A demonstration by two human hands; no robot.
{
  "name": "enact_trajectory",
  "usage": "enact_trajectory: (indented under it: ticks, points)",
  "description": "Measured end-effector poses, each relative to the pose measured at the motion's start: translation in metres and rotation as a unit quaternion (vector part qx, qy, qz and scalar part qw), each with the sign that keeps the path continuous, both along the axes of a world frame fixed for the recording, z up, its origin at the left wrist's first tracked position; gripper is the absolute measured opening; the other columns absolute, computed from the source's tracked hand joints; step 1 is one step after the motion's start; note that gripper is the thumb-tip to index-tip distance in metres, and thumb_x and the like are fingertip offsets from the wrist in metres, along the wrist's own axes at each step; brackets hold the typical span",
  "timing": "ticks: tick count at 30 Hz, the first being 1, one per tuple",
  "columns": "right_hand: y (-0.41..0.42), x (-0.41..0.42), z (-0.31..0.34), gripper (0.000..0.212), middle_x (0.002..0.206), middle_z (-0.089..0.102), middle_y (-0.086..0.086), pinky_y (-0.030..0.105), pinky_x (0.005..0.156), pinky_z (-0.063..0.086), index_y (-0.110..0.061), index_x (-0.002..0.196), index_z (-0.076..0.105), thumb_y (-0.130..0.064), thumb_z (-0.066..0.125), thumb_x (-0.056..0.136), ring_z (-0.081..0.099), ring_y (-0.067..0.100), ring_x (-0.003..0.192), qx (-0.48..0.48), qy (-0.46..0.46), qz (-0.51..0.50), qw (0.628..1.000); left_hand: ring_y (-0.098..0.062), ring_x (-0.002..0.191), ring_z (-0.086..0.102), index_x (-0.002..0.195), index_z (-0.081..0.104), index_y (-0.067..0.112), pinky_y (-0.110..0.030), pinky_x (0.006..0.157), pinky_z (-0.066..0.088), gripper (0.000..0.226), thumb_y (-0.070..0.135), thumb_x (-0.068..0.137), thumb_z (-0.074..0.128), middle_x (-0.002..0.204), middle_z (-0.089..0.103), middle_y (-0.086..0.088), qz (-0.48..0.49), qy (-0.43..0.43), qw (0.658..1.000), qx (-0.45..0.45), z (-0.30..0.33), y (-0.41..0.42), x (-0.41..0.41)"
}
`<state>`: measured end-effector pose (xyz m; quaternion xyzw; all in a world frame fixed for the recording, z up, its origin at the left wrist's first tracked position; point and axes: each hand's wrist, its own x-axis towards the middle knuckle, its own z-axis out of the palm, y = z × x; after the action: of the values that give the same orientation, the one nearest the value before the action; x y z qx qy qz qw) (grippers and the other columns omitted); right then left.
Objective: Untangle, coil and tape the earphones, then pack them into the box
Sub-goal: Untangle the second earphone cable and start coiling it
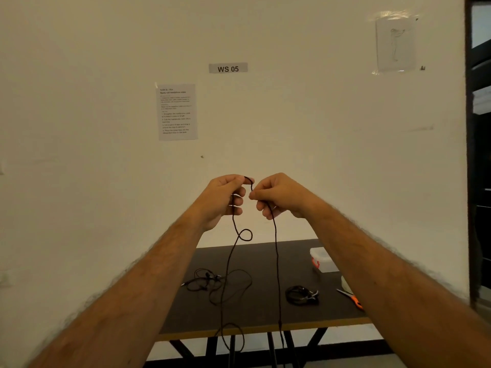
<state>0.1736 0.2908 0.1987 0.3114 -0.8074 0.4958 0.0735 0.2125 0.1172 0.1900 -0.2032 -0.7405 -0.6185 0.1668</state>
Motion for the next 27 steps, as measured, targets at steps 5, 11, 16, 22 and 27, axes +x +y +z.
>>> enact_trajectory:
  ticks: [5, 11, 16, 22, 27]
  points:
    - [0.006, 0.003, 0.004, 0.006, 0.074, 0.068, 0.012, 0.040, 0.070, 0.062, 0.000, 0.089, 0.067, -0.006, 0.065, 0.090, 0.067, 0.019, 0.060, -0.136, 0.017, 0.024, 0.990, -0.006, 0.048, 0.029, 0.103, 0.070, 0.012, -0.018, 0.040, 0.024, 0.028, 0.025, 0.103, 0.045, 0.065, 0.042, 0.004, 0.076, -0.007, 0.997, -0.004, 0.001, -0.007, -0.003]
    - [0.007, 0.010, 0.014, 0.026, 0.059, 0.041, -0.004, 0.025, 0.047, 0.043, -0.006, 0.088, 0.067, -0.030, 0.061, 0.096, 0.035, 0.008, 0.047, 0.032, 0.011, 0.052, 0.998, -0.007, 0.047, 0.022, 0.094, 0.065, 0.011, -0.018, 0.040, 0.020, 0.032, 0.032, 0.105, 0.043, 0.055, 0.032, 0.009, 0.024, -0.032, 0.998, -0.058, -0.002, -0.004, 0.000]
    - [0.019, 0.005, 0.024, 0.019, 0.060, 0.055, -0.003, 0.013, 0.043, 0.032, 0.001, 0.088, 0.072, -0.017, 0.066, 0.092, 0.040, 0.002, 0.042, -0.059, 0.179, -0.070, 0.980, -0.006, 0.047, 0.021, 0.085, 0.059, 0.013, -0.017, 0.039, 0.021, 0.034, 0.037, 0.104, 0.044, 0.058, 0.029, 0.007, 0.008, -0.042, 0.997, -0.066, -0.008, -0.016, -0.003]
    - [0.027, -0.001, 0.019, 0.021, 0.065, 0.051, 0.001, 0.025, 0.044, 0.038, -0.007, 0.106, 0.060, -0.026, 0.057, 0.099, 0.036, 0.010, 0.043, -0.066, -0.027, 0.056, 0.996, -0.007, 0.048, 0.019, 0.081, 0.054, 0.015, -0.017, 0.040, 0.016, 0.034, 0.037, 0.104, 0.042, 0.060, 0.027, 0.006, -0.025, -0.058, 0.995, -0.078, -0.012, -0.020, -0.004]
    - [0.012, 0.007, 0.012, 0.027, 0.054, 0.044, -0.003, 0.023, 0.044, 0.031, -0.008, 0.112, 0.064, -0.026, 0.067, 0.092, 0.031, 0.009, 0.044, 0.094, -0.004, 0.108, 0.990, -0.007, 0.048, 0.020, 0.073, 0.051, 0.019, -0.016, 0.039, 0.019, 0.037, 0.035, 0.105, 0.041, 0.059, 0.029, 0.006, -0.042, -0.036, 0.990, -0.127, -0.008, -0.006, 0.000]
